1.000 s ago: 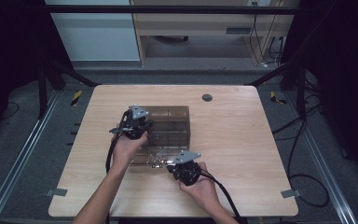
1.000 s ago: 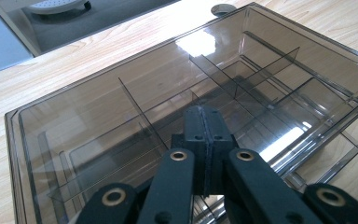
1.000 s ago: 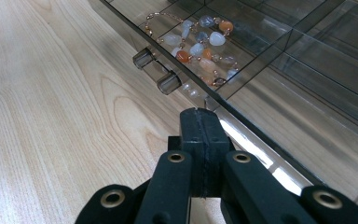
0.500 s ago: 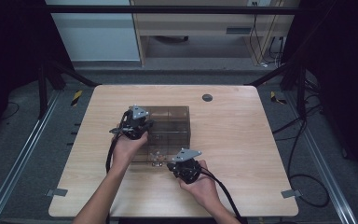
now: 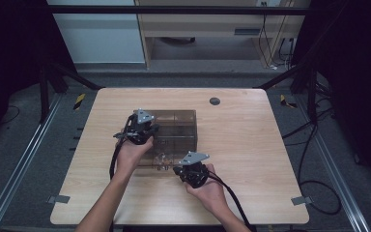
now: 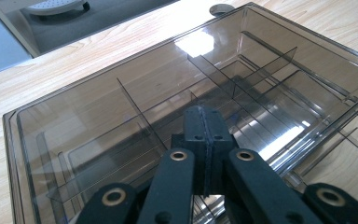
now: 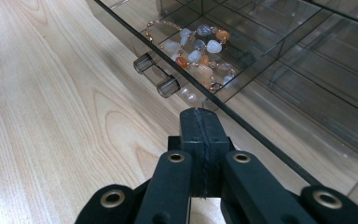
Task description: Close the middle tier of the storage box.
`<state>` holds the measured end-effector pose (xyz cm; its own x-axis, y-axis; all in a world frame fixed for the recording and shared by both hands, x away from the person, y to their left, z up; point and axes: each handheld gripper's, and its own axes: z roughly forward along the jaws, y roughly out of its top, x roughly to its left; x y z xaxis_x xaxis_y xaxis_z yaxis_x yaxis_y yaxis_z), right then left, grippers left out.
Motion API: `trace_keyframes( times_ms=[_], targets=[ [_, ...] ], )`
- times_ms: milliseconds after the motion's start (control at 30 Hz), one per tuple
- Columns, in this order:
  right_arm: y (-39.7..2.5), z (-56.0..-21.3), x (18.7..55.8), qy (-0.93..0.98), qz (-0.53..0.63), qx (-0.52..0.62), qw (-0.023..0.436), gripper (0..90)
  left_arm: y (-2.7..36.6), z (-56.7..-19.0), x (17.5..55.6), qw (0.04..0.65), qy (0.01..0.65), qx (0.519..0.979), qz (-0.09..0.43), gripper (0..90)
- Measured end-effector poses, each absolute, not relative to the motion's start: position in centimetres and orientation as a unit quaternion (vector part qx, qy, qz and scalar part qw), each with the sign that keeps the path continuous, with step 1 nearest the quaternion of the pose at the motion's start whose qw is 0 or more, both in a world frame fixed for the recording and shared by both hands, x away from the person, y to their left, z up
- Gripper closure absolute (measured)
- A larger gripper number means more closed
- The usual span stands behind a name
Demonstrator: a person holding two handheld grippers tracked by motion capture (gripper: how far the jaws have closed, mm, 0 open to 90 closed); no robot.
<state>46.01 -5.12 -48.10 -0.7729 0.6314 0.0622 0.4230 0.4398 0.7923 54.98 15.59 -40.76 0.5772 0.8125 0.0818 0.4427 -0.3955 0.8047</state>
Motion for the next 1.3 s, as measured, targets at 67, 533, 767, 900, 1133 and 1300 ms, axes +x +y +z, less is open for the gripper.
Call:
trace_keyframes(
  times_ms=[67, 533, 767, 900, 1133, 1300],
  targets=[
    [-5.1, -48.0, 46.2, 0.840, 0.426, 0.314, 0.123, 90.0, 15.6, -40.8, 55.0, 0.387, 0.394, 0.799, 0.238, 89.5],
    [-5.0, -47.6, 47.1, 0.842, 0.419, 0.315, 0.128, 90.0, 15.7, -40.6, 55.0, 0.380, 0.393, 0.804, 0.235, 89.5],
    [-5.1, -47.4, 47.7, 0.844, 0.413, 0.313, 0.136, 90.0, 15.7, -40.5, 55.0, 0.378, 0.395, 0.803, 0.236, 89.6],
    [-5.1, -47.3, 48.1, 0.842, 0.415, 0.317, 0.133, 90.0, 15.7, -40.5, 55.0, 0.377, 0.396, 0.803, 0.236, 89.5],
    [-5.0, -47.2, 48.7, 0.843, 0.411, 0.317, 0.137, 90.0, 16.1, -40.5, 55.1, 0.378, 0.403, 0.800, 0.235, 89.6],
    [-4.9, -47.6, 49.0, 0.842, 0.412, 0.321, 0.134, 90.0, 16.2, -40.4, 55.2, 0.376, 0.406, 0.799, 0.236, 89.7]
  ],
)
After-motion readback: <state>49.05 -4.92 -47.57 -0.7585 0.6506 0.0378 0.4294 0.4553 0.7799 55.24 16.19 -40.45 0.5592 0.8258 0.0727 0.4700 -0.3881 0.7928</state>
